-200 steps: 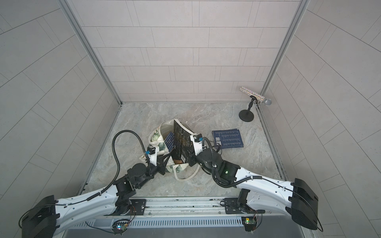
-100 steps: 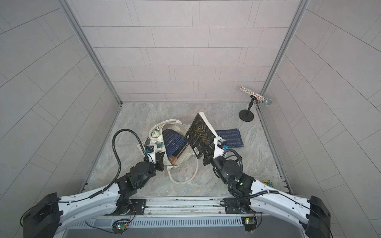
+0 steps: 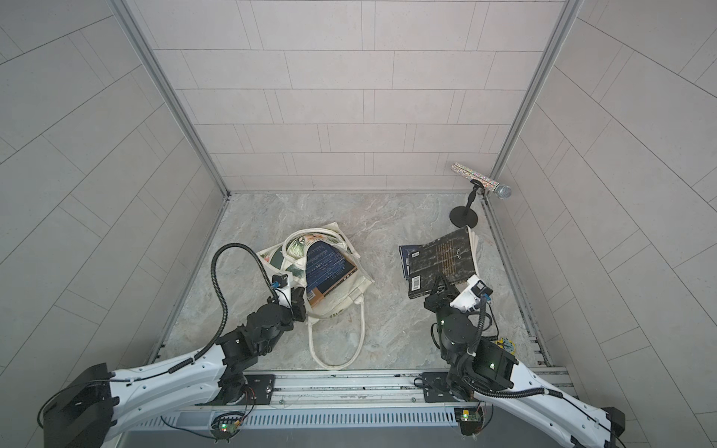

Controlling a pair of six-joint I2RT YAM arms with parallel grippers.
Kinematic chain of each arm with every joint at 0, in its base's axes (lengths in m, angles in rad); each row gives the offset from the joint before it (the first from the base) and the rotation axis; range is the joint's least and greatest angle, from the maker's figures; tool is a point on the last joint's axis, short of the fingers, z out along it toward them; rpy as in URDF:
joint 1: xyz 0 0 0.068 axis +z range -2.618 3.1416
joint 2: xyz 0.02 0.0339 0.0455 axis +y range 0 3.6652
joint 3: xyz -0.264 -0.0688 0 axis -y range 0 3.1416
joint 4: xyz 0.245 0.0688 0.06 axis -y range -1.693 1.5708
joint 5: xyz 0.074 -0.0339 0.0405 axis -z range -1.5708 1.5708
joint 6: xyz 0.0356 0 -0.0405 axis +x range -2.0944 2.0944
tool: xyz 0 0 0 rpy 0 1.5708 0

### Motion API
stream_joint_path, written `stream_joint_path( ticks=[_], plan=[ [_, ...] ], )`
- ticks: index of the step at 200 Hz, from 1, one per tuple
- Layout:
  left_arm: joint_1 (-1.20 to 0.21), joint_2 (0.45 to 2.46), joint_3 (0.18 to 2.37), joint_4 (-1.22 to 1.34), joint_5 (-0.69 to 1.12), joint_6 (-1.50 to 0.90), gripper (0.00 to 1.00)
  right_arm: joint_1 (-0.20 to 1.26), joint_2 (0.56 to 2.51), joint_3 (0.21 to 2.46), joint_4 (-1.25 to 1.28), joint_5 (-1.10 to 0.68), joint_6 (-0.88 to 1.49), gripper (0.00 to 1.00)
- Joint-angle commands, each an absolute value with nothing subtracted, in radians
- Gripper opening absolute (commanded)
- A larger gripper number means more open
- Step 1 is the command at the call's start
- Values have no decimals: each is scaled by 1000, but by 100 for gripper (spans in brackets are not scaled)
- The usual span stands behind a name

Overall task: Take out the books from the canvas bag
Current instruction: Place the book at the center of the board.

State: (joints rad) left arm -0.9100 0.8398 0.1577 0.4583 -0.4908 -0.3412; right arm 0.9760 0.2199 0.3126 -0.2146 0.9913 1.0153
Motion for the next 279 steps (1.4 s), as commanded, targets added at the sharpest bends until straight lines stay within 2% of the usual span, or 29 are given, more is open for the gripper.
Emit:
stream_joint_path(
  ticks=[1,62,138,184,247,279],
  plan=[
    [-905,832,157,478,-515,-335,0,974,194,300,-470,1061,1360,0],
    [-905,849,163,478,-511,-335,0,975,267,213,-640,935,1700,0],
    [-905,853,164,474,-514,-333,0,953,310,104,-520,844,1786,0],
    [-904,858,166,473,-516,-332,0,840,443,121,-532,694,1805,0],
    [-904,862,169,472,-514,-333,0,631,563,83,-334,539,1698,0],
    [-905,869,172,472,-512,-332,0,491,654,82,-206,414,1594,7]
  ],
)
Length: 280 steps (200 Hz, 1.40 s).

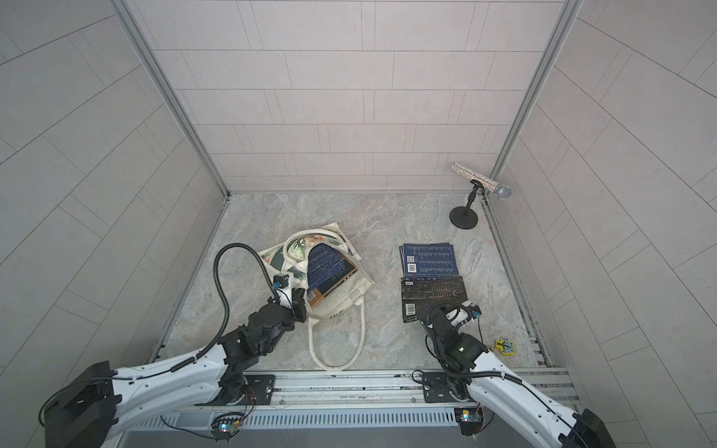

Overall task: Take out the books from the canvas bag
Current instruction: Place the book at the center of the board.

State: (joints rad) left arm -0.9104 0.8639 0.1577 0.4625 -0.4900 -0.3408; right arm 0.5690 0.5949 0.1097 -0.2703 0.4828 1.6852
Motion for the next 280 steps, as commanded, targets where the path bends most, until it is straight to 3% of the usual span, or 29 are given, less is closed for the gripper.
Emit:
stream_joint_path(
  ticks=[1,54,81,139,144,153,155,211,246,280],
  plan=[
    [-905,870,172,471,-511,-332,0,488,658,83,-200,409,1590,7],
    [-905,862,170,467,-515,-331,0,413,837,129,-97,290,1501,17],
    [-904,859,170,466,-514,-331,0,390,866,129,-85,298,1493,28],
    [-905,856,170,465,-508,-332,0,361,778,160,-189,260,1435,71],
    [-904,855,170,466,-506,-333,0,361,760,171,-229,264,1431,77],
    [-905,853,170,465,-506,-331,0,362,726,192,-303,275,1429,98],
    [-904,851,170,466,-507,-331,0,362,717,196,-318,277,1428,99],
    [-905,799,152,479,-465,-332,0,362,573,331,-595,277,1360,100],
    [-905,719,117,516,-380,-317,0,374,530,391,-586,209,1276,100],
    [-905,677,101,516,-377,-307,0,563,556,467,-523,270,1293,97]
  ],
)
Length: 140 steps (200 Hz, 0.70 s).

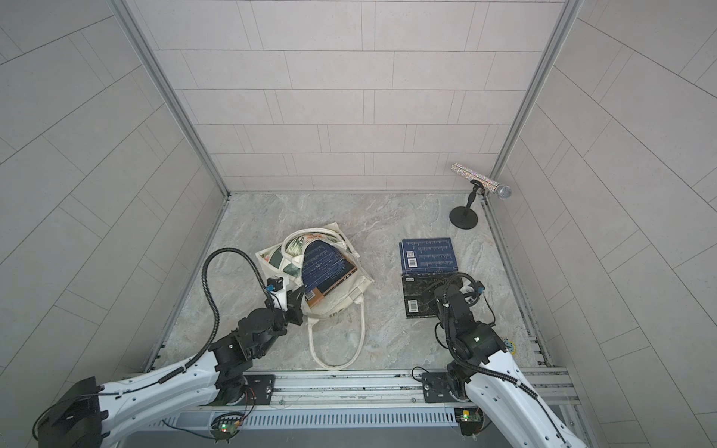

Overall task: Take out the books from the canvas bag
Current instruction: Place the book at the center of the board, then pick up the book from the canvas bag.

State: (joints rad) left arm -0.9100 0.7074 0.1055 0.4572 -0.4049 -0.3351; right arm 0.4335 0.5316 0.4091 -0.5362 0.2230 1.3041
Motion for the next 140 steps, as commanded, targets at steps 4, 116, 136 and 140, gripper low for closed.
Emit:
stream_joint_path(
  ticks=[4,116,136,140],
  plan=[
    [-904,676,100,517,-373,-306,0,608,573,478,-507,294,1291,97],
    [-905,470,30,510,-290,-287,0,1204,1342,833,34,401,1125,95],
    [-904,453,28,495,-287,-286,0,1204,1442,890,77,377,1111,94],
    [-905,454,29,496,-286,-286,0,1203,1456,901,83,382,1107,93]
  ],
)
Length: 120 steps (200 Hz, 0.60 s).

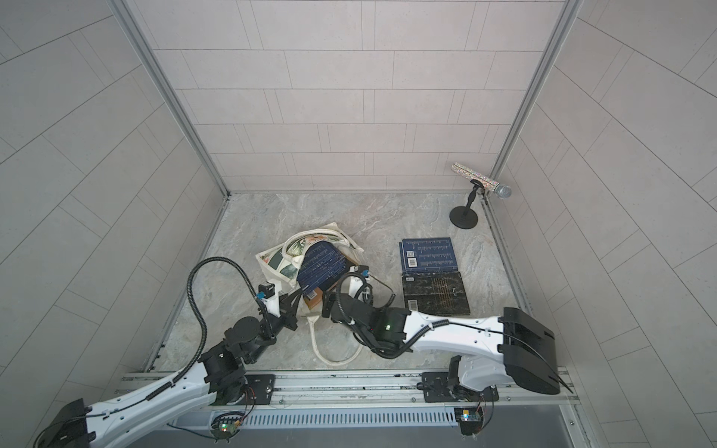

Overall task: Take out the books from the canvas bag
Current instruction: Pick up the book from the canvas bag.

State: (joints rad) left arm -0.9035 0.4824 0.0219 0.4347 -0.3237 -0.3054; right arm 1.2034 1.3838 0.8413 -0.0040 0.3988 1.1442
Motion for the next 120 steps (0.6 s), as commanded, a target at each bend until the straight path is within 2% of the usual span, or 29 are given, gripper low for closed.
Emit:
stream_joint_path(
  ticks=[1,23,49,106,120],
  plan=[
    [-904,455,29,496,-286,-286,0,1203,1460,903,84,386,1105,93],
    [-905,484,35,510,-274,-288,0,1188,1534,925,155,414,1106,89],
    [-905,508,41,523,-260,-284,0,1123,1645,1004,154,280,1125,86],
    [-905,457,27,511,-246,-279,0,1022,1816,1138,167,192,1040,78],
    [-905,452,26,511,-241,-280,0,996,1851,1165,174,160,1031,70]
  ],
)
